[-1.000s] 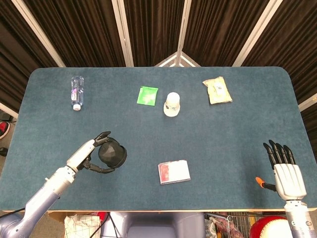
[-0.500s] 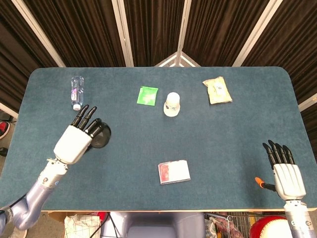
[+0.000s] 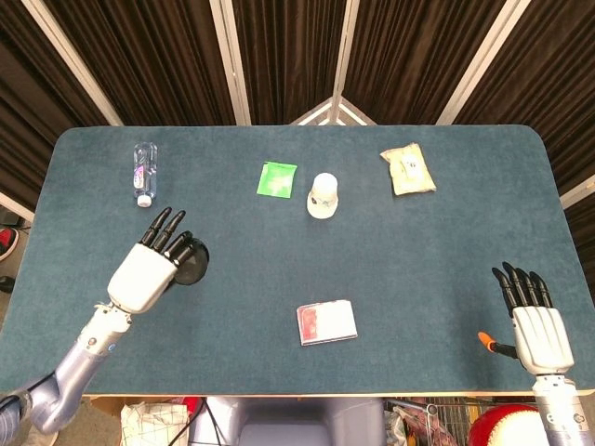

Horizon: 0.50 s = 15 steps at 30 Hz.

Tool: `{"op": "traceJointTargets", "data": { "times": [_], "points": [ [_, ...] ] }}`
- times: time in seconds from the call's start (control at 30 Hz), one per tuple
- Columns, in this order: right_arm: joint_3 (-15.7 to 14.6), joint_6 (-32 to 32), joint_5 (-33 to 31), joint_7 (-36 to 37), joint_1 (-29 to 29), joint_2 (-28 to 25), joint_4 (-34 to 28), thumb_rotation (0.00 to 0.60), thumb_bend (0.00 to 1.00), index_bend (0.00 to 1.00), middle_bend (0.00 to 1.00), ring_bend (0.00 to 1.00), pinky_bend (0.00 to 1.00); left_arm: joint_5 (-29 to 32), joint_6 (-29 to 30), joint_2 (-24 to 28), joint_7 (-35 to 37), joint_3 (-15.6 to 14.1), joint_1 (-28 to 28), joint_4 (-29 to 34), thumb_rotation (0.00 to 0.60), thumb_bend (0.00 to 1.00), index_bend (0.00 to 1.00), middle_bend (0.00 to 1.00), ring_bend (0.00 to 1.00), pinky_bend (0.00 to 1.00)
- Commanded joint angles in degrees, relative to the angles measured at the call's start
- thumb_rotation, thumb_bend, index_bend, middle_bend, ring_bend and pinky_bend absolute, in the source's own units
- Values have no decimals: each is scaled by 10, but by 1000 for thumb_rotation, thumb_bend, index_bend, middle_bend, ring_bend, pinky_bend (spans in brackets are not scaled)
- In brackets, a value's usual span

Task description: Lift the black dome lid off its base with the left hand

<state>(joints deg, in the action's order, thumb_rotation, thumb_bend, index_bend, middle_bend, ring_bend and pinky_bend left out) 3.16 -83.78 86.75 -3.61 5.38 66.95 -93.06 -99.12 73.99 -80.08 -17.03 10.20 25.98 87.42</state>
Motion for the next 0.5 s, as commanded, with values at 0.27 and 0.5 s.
{"op": "traceJointTargets", "data": {
  "times": [0.27, 0.5],
  "points": [
    [-2, 0, 1, 2, 0, 3, 5, 600, 151, 42, 24, 30, 48, 220, -161, 93, 181, -2, 12, 136, 600, 348, 552, 383, 0, 0],
    [-3, 3, 0, -2, 0, 3, 4, 600, 150, 42, 24, 30, 48, 246, -158, 53, 153, -3, 22, 69, 600, 347, 552, 382, 0, 0]
  ]
}}
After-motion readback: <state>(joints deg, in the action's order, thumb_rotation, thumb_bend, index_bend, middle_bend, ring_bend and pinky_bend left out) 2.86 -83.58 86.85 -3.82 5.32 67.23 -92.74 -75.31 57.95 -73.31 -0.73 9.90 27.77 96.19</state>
